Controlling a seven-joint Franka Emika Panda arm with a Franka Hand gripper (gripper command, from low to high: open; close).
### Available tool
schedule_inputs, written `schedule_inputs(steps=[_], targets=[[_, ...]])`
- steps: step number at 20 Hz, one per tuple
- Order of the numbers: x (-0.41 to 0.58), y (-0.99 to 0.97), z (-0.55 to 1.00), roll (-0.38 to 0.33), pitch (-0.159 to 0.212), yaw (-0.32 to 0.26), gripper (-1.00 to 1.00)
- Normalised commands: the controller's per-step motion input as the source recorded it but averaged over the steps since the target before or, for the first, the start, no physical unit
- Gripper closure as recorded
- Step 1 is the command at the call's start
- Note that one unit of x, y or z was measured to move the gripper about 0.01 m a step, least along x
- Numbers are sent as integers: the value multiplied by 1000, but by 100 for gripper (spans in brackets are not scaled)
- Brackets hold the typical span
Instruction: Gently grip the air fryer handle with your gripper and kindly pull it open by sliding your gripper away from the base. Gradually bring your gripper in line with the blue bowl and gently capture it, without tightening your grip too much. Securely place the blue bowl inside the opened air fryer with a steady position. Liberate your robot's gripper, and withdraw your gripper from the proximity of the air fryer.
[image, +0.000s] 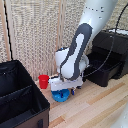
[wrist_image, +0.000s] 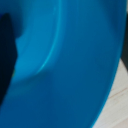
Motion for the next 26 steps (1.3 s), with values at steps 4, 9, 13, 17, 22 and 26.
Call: schedule_inputs(steps=[4, 9, 13, 17, 22, 26], targets=[[163, -59, -51, 0, 0, 0, 100], [106, -47, -34, 0, 1, -14, 100], [0, -64, 466, 1, 24, -7, 100], [116, 0, 981, 0, 74, 13, 100], [309, -2, 995, 3, 80, -17, 100], [455, 0, 998, 0, 75, -107, 100]])
